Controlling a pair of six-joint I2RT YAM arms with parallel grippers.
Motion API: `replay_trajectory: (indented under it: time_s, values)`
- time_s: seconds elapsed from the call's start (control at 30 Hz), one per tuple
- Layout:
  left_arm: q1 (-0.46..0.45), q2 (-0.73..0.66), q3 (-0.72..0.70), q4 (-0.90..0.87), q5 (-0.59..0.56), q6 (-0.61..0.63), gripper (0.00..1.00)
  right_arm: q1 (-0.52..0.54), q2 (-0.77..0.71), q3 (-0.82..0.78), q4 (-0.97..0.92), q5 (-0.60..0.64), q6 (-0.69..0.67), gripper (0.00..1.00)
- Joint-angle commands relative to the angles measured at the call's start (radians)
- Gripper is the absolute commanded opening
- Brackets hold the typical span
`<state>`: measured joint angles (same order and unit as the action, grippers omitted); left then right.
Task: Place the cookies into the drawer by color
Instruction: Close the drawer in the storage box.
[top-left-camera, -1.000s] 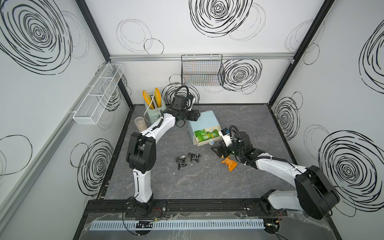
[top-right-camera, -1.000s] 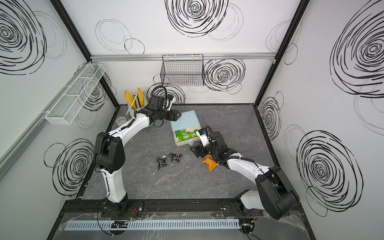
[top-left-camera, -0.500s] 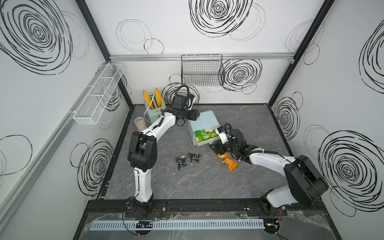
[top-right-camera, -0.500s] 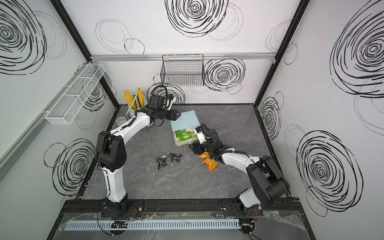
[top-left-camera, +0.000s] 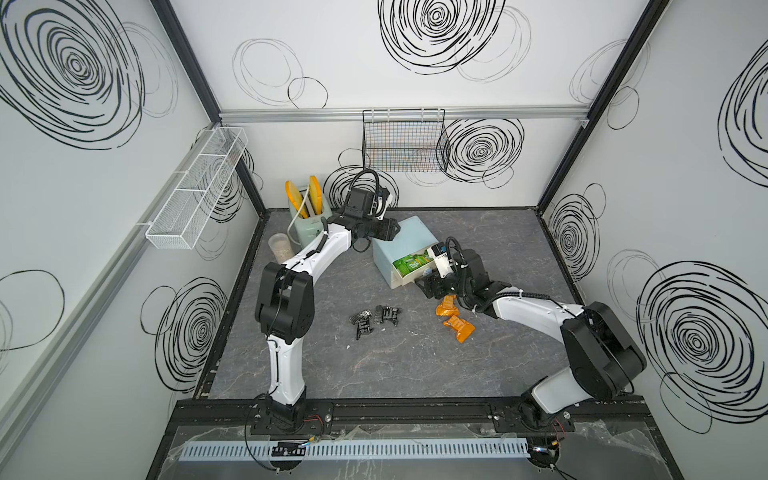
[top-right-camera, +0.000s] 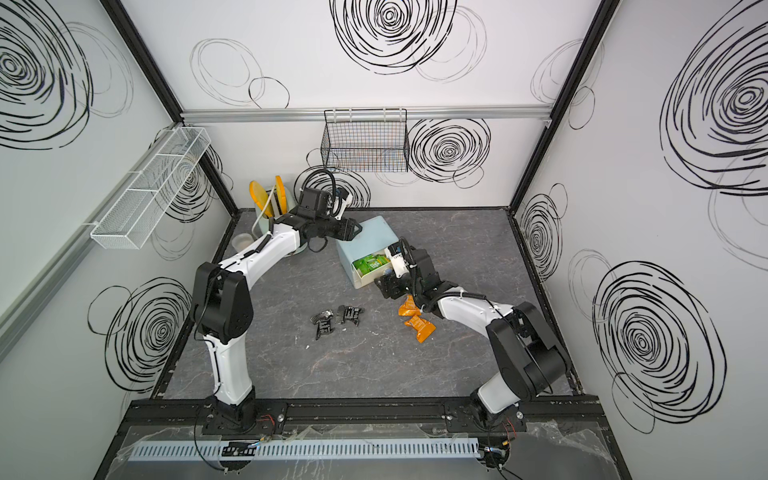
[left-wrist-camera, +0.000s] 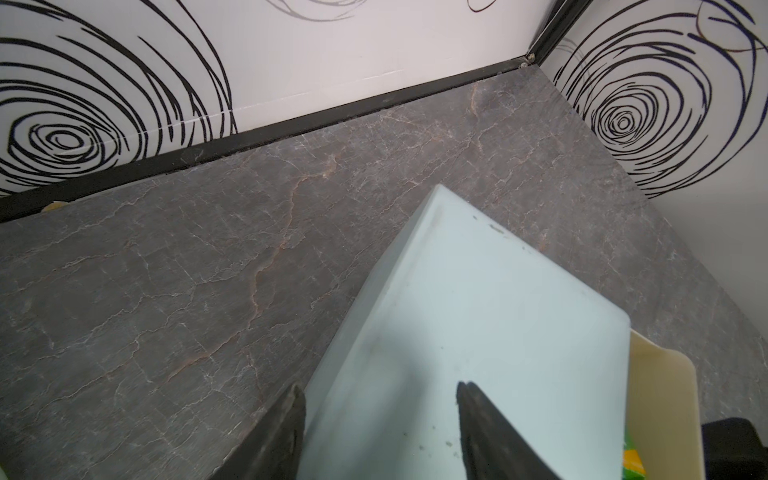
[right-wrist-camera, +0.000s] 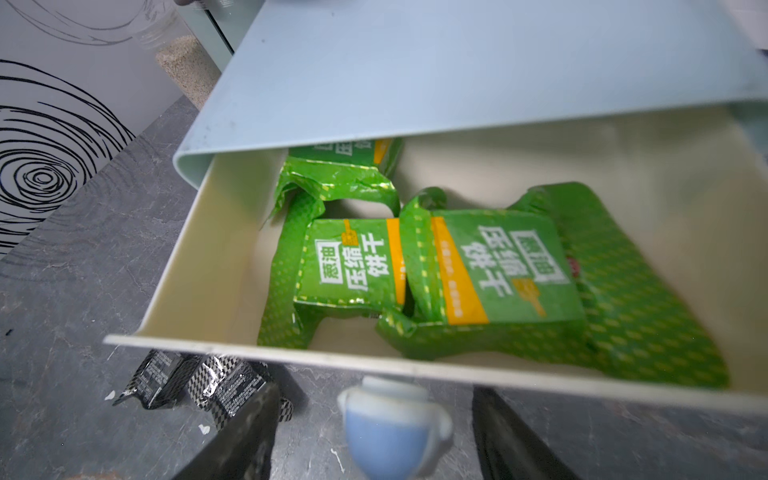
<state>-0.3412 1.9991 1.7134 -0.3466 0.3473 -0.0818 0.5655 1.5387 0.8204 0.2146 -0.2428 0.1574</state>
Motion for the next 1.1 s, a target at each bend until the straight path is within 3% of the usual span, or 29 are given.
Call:
replay_trajectory:
  time_s: [0.0,0.57,1.07]
  values:
    - [-0.013,0.025,0.017,-0.058,0.055,0.007,0.63,0.006,0.017,0.045,0.058,0.009,-0.007,0.75]
    - [-0.024,0.049,0.054,-0.120,0.073,0.027,0.64,0.010,0.141,0.152,0.122,0.034,-0.019,0.71]
    - [-0.030,0.054,0.063,-0.146,0.073,0.039,0.63,0.023,0.205,0.185,0.194,0.105,0.017,0.75]
